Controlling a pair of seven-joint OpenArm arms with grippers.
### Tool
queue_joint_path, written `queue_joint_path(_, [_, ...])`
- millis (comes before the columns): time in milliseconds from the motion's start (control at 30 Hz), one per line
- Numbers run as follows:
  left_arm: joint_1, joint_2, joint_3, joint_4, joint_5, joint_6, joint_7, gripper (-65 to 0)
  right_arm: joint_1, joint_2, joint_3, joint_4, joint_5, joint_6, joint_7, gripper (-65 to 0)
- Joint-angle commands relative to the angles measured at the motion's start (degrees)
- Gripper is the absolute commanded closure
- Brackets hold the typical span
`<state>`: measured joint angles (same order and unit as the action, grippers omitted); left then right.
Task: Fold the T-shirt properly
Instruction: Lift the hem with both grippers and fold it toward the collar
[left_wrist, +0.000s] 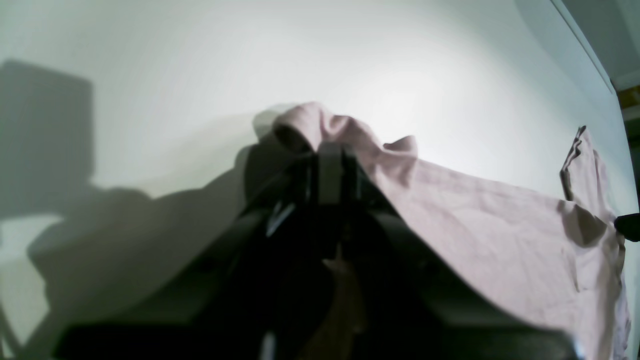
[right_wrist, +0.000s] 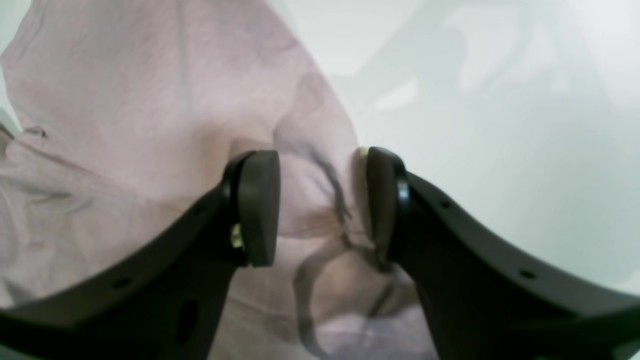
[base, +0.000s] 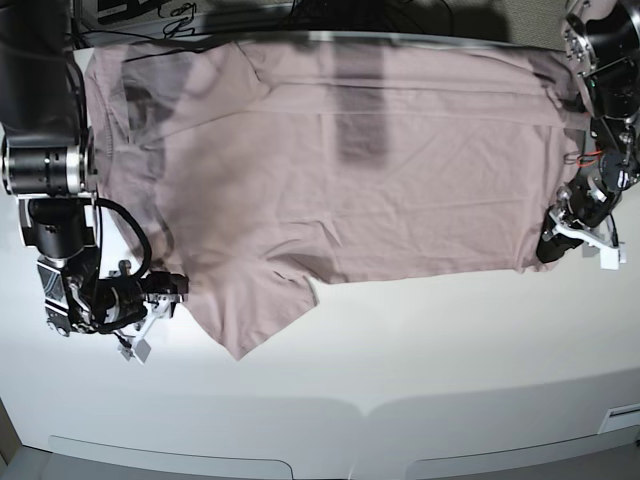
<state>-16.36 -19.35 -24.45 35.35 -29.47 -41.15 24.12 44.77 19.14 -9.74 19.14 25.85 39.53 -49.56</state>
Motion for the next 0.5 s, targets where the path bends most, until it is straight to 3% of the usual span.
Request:
queue_joint_path(0, [0.17,-0.20,0.17,-0.11,3.50,1.15,3.63,0.0,0.13,-0.63,-0.04,-0.31,-0.70,0.47,-3.26,-28.9])
queue_joint_path(200, [0.17,-0.20,0.17,-0.11,3.52,1.15,3.63,0.0,0.13,-1.88,-0.04,-0.31,-0.81,0.47,-4.66,-27.3])
queue_joint_path(367, [0.17,-0.20,0.17,-0.11,3.52,1.15,3.63,0.0,0.11,-2.14,-0.04,-0.31,-4.07,0.47,-3.76,-13.3])
queue_joint_path(467, [0.17,-0.20,0.17,-0.11,3.50,1.15,3.58,0.0,0.09,-2.14,-0.04,-0.31,-9.40,0.47,0.72,0.0])
